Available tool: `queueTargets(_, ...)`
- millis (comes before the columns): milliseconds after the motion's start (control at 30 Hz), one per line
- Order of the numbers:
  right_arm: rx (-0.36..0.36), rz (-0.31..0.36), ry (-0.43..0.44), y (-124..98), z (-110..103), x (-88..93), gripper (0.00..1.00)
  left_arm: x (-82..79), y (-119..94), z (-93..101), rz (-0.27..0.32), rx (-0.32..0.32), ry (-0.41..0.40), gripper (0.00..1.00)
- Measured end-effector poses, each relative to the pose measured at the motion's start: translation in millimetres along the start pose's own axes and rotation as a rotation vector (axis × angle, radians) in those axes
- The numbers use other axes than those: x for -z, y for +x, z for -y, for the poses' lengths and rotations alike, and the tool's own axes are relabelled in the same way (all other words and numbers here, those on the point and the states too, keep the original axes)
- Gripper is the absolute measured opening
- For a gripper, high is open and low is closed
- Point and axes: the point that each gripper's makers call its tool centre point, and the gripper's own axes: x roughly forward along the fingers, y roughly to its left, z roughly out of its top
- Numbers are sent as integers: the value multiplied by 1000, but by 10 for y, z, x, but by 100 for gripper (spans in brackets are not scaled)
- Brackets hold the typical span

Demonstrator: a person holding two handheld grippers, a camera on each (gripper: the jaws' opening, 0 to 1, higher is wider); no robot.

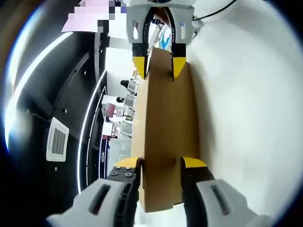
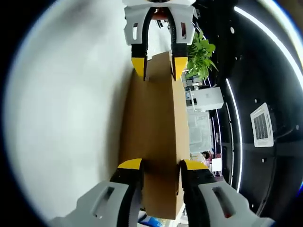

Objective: Operate the shoe box by opening the lid, removing the specified soft item, and placing it in the target area until the item is outside and the box remains undamaged.

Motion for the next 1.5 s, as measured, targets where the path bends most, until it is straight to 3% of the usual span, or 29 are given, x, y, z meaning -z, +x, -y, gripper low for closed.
queueTargets(333, 25, 2, -2, 8, 4, 7, 30, 13, 33, -28, -31, -55, 15, 30)
queueTargets(400, 24, 4, 2, 6, 0, 0, 30, 20, 68, -28, -36, -65, 119, 31)
queueTargets(500, 27, 3, 8, 18, 4, 6, 30, 15, 73, 6, -53, -71, 189, 31)
queueTargets(900, 28, 4, 7, -19, -5, -12, 30, 35, 69, -26, -63, -86, 136, 29)
queueTargets(1500, 34, -28, 24, -513, -162, 99, 30, -395, -264, 157, -40, -82, 112, 29)
